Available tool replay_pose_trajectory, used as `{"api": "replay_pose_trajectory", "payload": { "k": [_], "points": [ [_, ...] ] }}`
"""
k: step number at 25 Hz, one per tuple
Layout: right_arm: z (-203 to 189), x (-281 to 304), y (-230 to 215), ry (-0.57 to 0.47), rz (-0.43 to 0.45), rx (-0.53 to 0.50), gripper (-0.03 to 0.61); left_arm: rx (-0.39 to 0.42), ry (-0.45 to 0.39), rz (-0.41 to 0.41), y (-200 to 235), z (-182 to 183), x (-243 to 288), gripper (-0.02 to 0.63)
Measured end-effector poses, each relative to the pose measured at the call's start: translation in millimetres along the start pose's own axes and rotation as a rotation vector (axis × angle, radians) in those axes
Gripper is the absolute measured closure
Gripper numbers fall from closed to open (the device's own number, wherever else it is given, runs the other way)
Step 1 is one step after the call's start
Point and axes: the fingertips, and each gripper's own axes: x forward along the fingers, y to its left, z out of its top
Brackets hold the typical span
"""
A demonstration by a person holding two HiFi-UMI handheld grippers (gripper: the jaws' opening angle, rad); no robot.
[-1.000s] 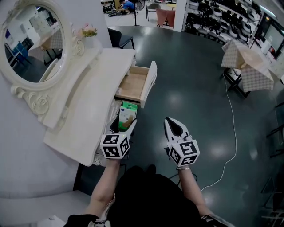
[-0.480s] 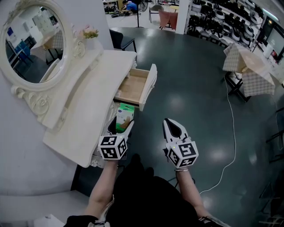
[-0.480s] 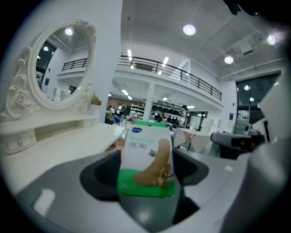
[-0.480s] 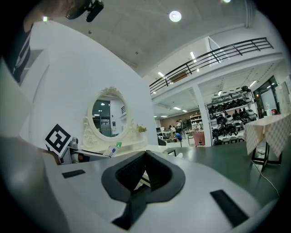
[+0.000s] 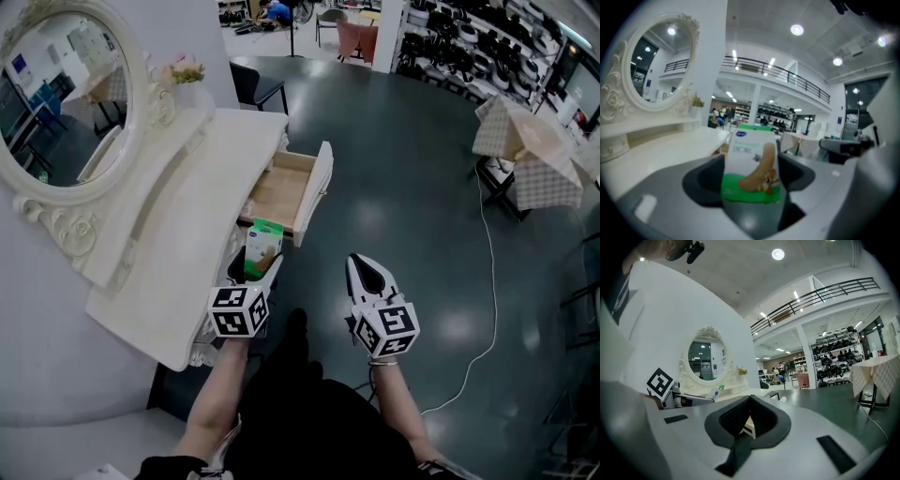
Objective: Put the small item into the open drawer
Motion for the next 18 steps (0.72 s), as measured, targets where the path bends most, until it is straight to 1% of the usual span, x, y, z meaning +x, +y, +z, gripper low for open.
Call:
{"api": "replay_pose_trajectory", "payload": {
  "k": [9,18],
  "points": [
    [1.2,52.8,-32.4,0.022,-0.024,0.0,0.581,-0.009,0.003,0.001,24.0,13.8,60.7,0.258],
    [16.2,119.4,-52.9,0.027,-0.031,-0.009,0.581,-0.021,0.009,-0.018,54.7,37.0,119.0,0.258]
  ]
}}
